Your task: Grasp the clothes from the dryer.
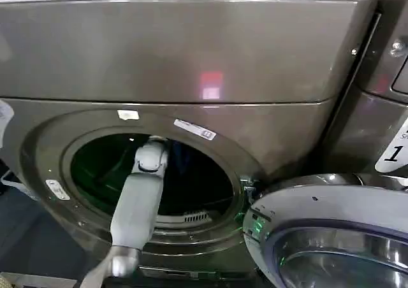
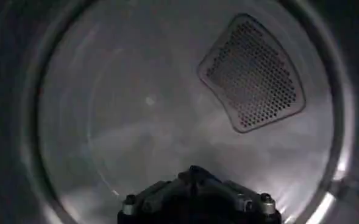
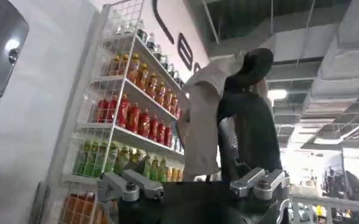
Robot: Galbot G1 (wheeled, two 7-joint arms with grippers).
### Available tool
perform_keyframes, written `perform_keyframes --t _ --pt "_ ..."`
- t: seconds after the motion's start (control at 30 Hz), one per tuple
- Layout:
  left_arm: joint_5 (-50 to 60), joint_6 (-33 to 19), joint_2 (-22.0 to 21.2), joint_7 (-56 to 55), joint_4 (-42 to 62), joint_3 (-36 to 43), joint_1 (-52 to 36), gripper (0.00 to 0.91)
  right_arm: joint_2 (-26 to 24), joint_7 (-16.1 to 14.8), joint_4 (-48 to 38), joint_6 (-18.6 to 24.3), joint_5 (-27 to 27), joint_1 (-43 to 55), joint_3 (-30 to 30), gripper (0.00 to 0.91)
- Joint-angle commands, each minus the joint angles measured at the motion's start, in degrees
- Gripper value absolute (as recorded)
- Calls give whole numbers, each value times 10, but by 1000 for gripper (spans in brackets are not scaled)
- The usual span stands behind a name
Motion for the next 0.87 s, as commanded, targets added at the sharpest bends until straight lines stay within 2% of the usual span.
perform_keyframes --t 0.03,0.27,0.4,0.87 --pt "-23 7 5 -26 -18 -1 6 0 0 7 2 0 7 0 0 907" --pt "-20 11 3 -18 -14 2 5 0 -1 10 4 -9 19 -2 3 907" --pt "-19 13 2 -16 -14 4 4 0 -5 29 8 -21 21 -1 9 907" --pt "-14 17 3 -7 -19 5 0 0 -6 29 12 -37 5 1 11 907"
